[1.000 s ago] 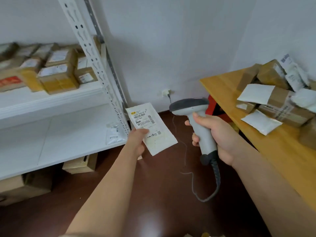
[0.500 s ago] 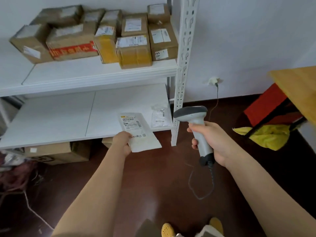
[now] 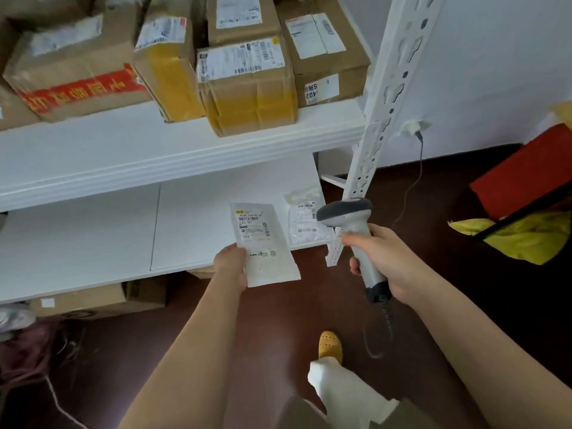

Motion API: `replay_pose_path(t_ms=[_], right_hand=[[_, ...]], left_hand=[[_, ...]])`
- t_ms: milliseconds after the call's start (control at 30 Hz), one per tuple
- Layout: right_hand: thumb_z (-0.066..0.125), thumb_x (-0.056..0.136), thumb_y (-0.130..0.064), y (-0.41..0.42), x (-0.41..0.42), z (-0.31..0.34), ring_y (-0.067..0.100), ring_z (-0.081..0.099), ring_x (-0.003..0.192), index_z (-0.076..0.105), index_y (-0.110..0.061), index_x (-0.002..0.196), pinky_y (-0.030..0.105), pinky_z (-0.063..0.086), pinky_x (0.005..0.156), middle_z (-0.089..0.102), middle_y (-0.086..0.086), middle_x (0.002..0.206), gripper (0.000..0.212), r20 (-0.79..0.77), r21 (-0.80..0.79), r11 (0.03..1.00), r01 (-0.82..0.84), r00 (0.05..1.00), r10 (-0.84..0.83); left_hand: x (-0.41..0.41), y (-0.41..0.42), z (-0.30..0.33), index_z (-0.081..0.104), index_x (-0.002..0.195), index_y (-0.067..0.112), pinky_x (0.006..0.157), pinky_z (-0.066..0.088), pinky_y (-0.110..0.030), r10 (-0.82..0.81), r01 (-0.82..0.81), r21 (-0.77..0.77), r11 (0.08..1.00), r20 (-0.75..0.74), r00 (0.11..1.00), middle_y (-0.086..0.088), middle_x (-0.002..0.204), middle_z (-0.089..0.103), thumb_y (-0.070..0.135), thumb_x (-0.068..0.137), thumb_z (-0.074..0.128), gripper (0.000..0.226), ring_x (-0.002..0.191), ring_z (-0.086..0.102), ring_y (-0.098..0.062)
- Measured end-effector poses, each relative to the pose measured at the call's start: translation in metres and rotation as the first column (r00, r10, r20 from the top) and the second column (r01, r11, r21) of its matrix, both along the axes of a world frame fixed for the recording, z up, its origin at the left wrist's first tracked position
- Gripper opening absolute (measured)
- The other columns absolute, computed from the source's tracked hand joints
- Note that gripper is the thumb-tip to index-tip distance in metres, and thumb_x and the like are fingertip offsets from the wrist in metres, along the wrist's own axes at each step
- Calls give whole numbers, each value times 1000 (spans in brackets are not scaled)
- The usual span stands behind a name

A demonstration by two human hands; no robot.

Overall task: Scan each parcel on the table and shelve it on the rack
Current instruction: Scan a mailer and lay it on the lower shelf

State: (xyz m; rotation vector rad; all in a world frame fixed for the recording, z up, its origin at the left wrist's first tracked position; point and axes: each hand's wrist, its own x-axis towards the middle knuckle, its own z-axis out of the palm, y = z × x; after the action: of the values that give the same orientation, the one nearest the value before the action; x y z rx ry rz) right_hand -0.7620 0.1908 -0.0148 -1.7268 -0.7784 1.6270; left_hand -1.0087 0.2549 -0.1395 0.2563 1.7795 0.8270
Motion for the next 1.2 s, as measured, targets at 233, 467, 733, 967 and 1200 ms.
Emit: replay_pose_path(t_ms=[233,467,733,967,1200], right_hand=[[61,94,-20,55,-12,-55,12,53,57,63,-13,108,21,50,54,51,6,82,16,69,-16,1000,-4,998,5],[60,96,-25,82,-21,-158,8,56,56,63,-17,102,18,51,57,53,3,72,11,181,29,1000,-11,983,6],[60,96,-28,103,-14,-235,14,55,60,62,-14,101,26,48,64,54,3,62,15,208,76,997,18,978,-33],[59,95,-25,102,-13,-213,8,55,54,62,-9,105,16,45,50,54,3,63,19,211,51,998,27,977,-37],[62,96,-24,69,-2,-112,3,53,48,62,-15,104,11,42,46,57,2,69,12,185,-17,998,53,982,-49]], left_hand=[[2,57,-61,66,80,10,85,56,-55,3,-3,-73,997,1,1000,-8,88,68,-15,86,35,40,85,66,-34],[2,131,-180,66,77,13,84,57,-42,-50,50,-32,998,26,998,-6,89,69,-14,86,41,37,80,66,-29],[17,184,-270,57,132,15,96,47,-33,-75,71,75,995,48,996,-3,124,61,-1,96,45,41,111,57,-24],[17,171,-232,41,145,5,69,41,-26,-261,262,-61,963,16,965,-14,151,41,9,98,49,48,126,51,-23],[55,129,-124,58,124,6,96,51,-39,-463,485,-117,867,174,869,-7,100,67,8,100,47,27,97,65,-29]])
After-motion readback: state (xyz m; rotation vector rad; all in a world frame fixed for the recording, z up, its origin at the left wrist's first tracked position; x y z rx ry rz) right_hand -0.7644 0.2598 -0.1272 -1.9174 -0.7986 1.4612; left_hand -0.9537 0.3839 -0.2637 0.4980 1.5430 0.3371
